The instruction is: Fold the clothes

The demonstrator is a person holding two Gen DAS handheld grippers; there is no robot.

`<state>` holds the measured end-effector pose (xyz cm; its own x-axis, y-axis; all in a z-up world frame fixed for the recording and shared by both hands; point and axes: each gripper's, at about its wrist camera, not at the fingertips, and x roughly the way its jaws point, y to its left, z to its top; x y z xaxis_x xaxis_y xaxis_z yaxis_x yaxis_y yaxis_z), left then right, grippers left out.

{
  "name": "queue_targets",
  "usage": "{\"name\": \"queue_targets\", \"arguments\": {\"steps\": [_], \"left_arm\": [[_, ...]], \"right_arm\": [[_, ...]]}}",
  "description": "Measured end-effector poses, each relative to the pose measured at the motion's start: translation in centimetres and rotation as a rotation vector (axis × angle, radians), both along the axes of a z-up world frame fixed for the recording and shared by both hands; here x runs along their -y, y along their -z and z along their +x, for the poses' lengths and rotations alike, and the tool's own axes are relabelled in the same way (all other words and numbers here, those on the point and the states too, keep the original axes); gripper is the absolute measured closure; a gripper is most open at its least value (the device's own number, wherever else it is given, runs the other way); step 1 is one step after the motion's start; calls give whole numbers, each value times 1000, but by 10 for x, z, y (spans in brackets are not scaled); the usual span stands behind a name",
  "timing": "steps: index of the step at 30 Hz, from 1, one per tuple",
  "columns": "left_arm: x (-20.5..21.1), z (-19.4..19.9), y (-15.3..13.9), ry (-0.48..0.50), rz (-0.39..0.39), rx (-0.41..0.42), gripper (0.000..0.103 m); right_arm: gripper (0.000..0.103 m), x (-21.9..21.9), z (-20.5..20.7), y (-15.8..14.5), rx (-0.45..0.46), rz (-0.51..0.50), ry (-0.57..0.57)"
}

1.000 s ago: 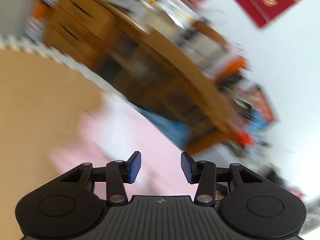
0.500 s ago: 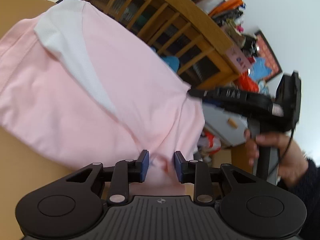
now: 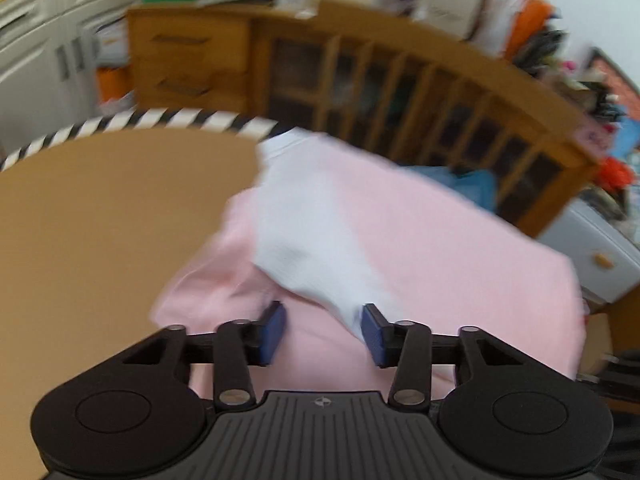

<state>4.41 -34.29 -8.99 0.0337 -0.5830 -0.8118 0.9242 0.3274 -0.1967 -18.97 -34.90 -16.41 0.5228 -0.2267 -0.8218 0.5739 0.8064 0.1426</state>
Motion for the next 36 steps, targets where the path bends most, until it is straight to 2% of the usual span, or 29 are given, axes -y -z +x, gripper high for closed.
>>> {"name": "queue_targets", "arguments": {"steps": [1,3,5,6,8,9,12,13,15,16,17,19,21,22,24,26,30,32,36], "left_arm": [[-17,15,-2,-16,-3,-17,65],[-23,24,-11,-25,-7,-27,66],[-29,28,-23,-28,-31,-44,59],[-33,28,-29,-32,-51,-56,49],[-48,28,-36,-16,-85,-76,46],[-52,23,-34,4,-73,-70,46],[-55,14,-12,26,42,29,49],[-57,13,-7,28,71,58,49],[-68,13,-14,10,64,68,47],[-73,13,-20,7,53,47,42],[-79,10,-27,6,45,34,38],[-87,-2,-42,23,29,47,17],[-90,-19,-52,72,17,77,9],[-92,-28,-57,98,12,92,0],[-93,-43,-63,136,14,114,0],[-94,-52,-65,159,15,131,0],[-94,-64,-64,184,42,116,0],[-97,-70,-65,200,38,138,0],[-104,-73,-68,201,31,154,0]], "right_arm": [[81,-1,-3,-2,-23,1,-10],[81,-4,-10,-7,-57,4,-25],[78,-5,-17,-19,-19,16,-18],[78,-4,-20,-24,3,19,-13],[73,-6,-19,-27,39,-3,-11],[72,-8,-14,-24,35,-10,-21],[71,-13,-1,-9,-28,22,-49],[71,-16,-2,-12,-28,18,-43],[70,-22,-5,-19,-23,11,-27],[62,-26,-9,-26,-1,14,-6],[45,-29,-13,-33,21,17,14],[42,-37,-20,-41,53,28,34],[36,-42,-21,-42,64,46,59],[30,-47,-21,-43,70,58,69],[27,-57,-23,-46,79,80,86],[19,-68,-21,-48,62,92,72],[18,-97,-14,-54,30,58,10],[17,-108,-12,-57,26,39,-9],[16,-118,-12,-61,26,43,1]]}}
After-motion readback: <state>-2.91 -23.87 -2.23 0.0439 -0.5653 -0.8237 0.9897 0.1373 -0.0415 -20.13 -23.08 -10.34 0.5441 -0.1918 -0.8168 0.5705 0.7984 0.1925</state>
